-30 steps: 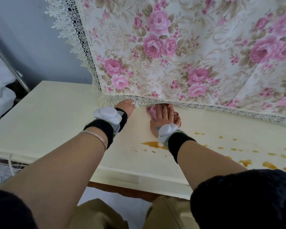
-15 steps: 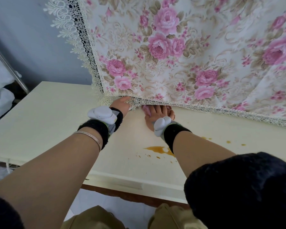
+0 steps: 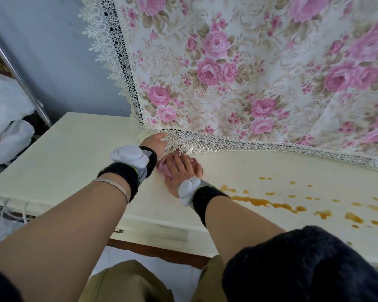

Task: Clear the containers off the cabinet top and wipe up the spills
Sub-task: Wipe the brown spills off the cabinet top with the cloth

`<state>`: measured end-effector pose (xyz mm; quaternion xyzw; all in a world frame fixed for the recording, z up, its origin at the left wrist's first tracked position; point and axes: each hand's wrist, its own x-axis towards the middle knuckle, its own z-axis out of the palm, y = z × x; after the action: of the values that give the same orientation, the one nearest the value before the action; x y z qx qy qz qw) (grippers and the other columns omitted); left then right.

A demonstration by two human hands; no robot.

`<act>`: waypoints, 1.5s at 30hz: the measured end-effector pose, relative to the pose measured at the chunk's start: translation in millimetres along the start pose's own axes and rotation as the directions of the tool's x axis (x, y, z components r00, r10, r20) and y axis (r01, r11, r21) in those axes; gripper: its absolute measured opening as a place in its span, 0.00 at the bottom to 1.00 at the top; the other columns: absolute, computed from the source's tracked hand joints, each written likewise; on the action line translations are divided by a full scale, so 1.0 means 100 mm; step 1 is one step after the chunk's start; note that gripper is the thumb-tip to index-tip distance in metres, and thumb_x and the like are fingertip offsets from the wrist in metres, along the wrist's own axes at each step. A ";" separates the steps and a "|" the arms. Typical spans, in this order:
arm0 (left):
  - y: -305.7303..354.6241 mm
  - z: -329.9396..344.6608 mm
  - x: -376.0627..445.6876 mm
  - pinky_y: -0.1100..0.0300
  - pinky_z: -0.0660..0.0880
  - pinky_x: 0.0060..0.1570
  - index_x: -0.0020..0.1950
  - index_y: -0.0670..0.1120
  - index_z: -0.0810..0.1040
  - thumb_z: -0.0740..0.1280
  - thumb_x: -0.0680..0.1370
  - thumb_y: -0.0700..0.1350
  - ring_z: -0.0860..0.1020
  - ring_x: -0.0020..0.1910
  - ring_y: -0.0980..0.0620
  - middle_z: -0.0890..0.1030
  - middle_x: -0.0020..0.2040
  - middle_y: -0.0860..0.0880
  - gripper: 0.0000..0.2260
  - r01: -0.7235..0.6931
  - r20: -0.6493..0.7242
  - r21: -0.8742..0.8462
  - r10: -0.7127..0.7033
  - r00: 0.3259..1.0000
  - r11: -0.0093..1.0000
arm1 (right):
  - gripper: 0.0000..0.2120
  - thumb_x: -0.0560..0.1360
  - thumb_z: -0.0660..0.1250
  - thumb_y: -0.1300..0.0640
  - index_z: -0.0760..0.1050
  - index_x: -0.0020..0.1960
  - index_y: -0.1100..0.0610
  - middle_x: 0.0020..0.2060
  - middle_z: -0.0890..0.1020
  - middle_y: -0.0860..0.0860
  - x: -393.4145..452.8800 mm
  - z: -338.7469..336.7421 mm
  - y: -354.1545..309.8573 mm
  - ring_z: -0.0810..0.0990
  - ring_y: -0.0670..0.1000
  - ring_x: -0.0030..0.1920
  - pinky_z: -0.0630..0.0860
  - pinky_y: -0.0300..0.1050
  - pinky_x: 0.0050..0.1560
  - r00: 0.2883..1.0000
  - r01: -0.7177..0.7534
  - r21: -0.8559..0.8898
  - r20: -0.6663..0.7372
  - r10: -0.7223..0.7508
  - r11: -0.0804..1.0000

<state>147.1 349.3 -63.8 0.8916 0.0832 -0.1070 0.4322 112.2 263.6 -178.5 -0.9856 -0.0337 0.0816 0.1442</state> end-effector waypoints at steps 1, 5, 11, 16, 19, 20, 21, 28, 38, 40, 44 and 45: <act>0.00 -0.03 -0.04 0.62 0.70 0.58 0.73 0.48 0.68 0.56 0.80 0.38 0.76 0.58 0.50 0.66 0.75 0.49 0.20 -0.009 -0.002 0.005 0.009 1.000 1.000 | 0.27 0.80 0.48 0.46 0.46 0.78 0.43 0.78 0.45 0.42 -0.05 0.03 -0.06 0.40 0.51 0.78 0.42 0.61 0.72 1.000 0.019 -0.008 0.003 -0.019 1.000; -0.03 -0.14 -0.16 0.60 0.63 0.70 0.73 0.45 0.67 0.58 0.81 0.39 0.66 0.73 0.46 0.66 0.75 0.45 0.20 -0.008 0.010 0.017 0.007 1.000 1.000 | 0.28 0.80 0.47 0.45 0.44 0.78 0.43 0.78 0.42 0.42 -0.23 0.10 -0.26 0.37 0.53 0.78 0.41 0.61 0.73 0.994 0.075 -0.043 0.081 -0.071 0.996; -0.08 -0.20 -0.39 0.58 0.65 0.69 0.73 0.43 0.67 0.58 0.81 0.40 0.68 0.72 0.44 0.69 0.73 0.42 0.20 -0.020 -0.004 0.023 0.020 1.000 1.000 | 0.28 0.81 0.50 0.46 0.46 0.79 0.45 0.79 0.43 0.44 -0.62 0.15 -0.43 0.38 0.54 0.78 0.41 0.62 0.73 0.988 0.135 -0.006 0.077 -0.134 0.991; 0.00 -0.15 -0.57 0.61 0.58 0.72 0.74 0.44 0.65 0.57 0.82 0.40 0.63 0.75 0.48 0.63 0.76 0.48 0.20 -0.043 0.041 0.042 0.041 0.998 0.998 | 0.29 0.81 0.50 0.45 0.44 0.79 0.46 0.79 0.43 0.45 -0.84 0.17 -0.43 0.38 0.53 0.78 0.41 0.62 0.74 0.986 0.137 -0.005 0.102 -0.136 0.991; 0.04 -0.10 -0.62 0.61 0.62 0.69 0.73 0.46 0.67 0.57 0.81 0.40 0.66 0.73 0.48 0.65 0.75 0.49 0.19 -0.048 0.042 0.033 0.047 0.998 0.998 | 0.29 0.81 0.50 0.45 0.43 0.79 0.45 0.78 0.42 0.44 -0.89 0.14 -0.38 0.37 0.53 0.78 0.40 0.62 0.74 0.982 0.137 0.005 0.130 -0.137 0.991; 0.06 -0.08 -0.64 0.61 0.62 0.69 0.73 0.47 0.68 0.58 0.81 0.40 0.66 0.72 0.48 0.65 0.75 0.49 0.19 -0.051 0.048 0.038 0.049 0.998 0.998 | 0.29 0.81 0.50 0.45 0.43 0.79 0.45 0.78 0.42 0.44 -0.91 0.14 -0.35 0.37 0.52 0.78 0.40 0.62 0.74 0.984 0.130 0.011 0.124 -0.131 0.991; 0.08 -0.06 -0.68 0.62 0.62 0.69 0.73 0.47 0.68 0.58 0.81 0.41 0.66 0.73 0.48 0.65 0.75 0.49 0.19 -0.059 0.054 0.048 0.056 0.997 0.997 | 0.29 0.81 0.50 0.45 0.44 0.79 0.45 0.78 0.42 0.44 -0.94 0.15 -0.32 0.37 0.52 0.78 0.39 0.62 0.74 0.987 0.118 0.016 0.104 -0.119 0.993; 0.22 0.13 -0.78 0.60 0.61 0.70 0.73 0.47 0.67 0.57 0.81 0.40 0.65 0.73 0.48 0.65 0.76 0.48 0.20 -0.088 0.111 0.103 0.077 0.991 0.991 | 0.28 0.81 0.49 0.45 0.44 0.79 0.45 0.78 0.42 0.44 -1.08 0.15 -0.06 0.37 0.52 0.78 0.37 0.62 0.73 1.000 0.014 0.021 0.024 -0.015 1.000; 0.37 0.43 -0.85 0.60 0.64 0.68 0.73 0.46 0.67 0.56 0.81 0.39 0.66 0.73 0.47 0.65 0.75 0.48 0.20 -0.102 0.144 0.095 0.088 0.986 0.990 | 0.29 0.77 0.52 0.43 0.55 0.78 0.44 0.78 0.53 0.45 -1.26 0.07 0.50 0.51 0.53 0.78 0.47 0.63 0.73 0.965 -0.152 0.048 -0.209 0.159 0.987; 0.43 0.50 -0.88 0.60 0.63 0.69 0.73 0.47 0.67 0.57 0.81 0.40 0.66 0.73 0.47 0.65 0.75 0.49 0.19 -0.120 0.155 0.106 0.103 0.982 0.987 | 0.31 0.76 0.46 0.41 0.50 0.78 0.44 0.79 0.48 0.45 -1.31 0.01 0.65 0.44 0.52 0.79 0.42 0.62 0.74 0.975 -0.171 0.090 -0.128 0.182 0.981; 0.54 0.66 -0.94 0.59 0.62 0.70 0.73 0.47 0.67 0.56 0.81 0.41 0.65 0.74 0.47 0.65 0.75 0.48 0.19 -0.152 0.186 0.127 0.127 0.974 0.980 | 0.29 0.80 0.50 0.46 0.42 0.79 0.43 0.78 0.41 0.43 -1.44 -0.18 0.98 0.37 0.51 0.78 0.38 0.61 0.74 0.970 -0.239 0.107 -0.006 0.241 0.965; 0.57 0.70 -0.95 0.58 0.61 0.71 0.73 0.47 0.67 0.56 0.81 0.41 0.64 0.74 0.47 0.65 0.76 0.48 0.20 -0.164 0.194 0.134 0.136 0.972 0.977 | 0.29 0.81 0.49 0.46 0.42 0.79 0.44 0.78 0.41 0.44 -1.47 -0.23 1.05 0.37 0.51 0.78 0.38 0.61 0.75 0.967 -0.252 0.111 -0.009 0.255 0.961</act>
<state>61.4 254.5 -38.3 0.9114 -0.0330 -0.1617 0.3769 -23.8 143.5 -165.0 -0.9734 0.0987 0.0898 0.1863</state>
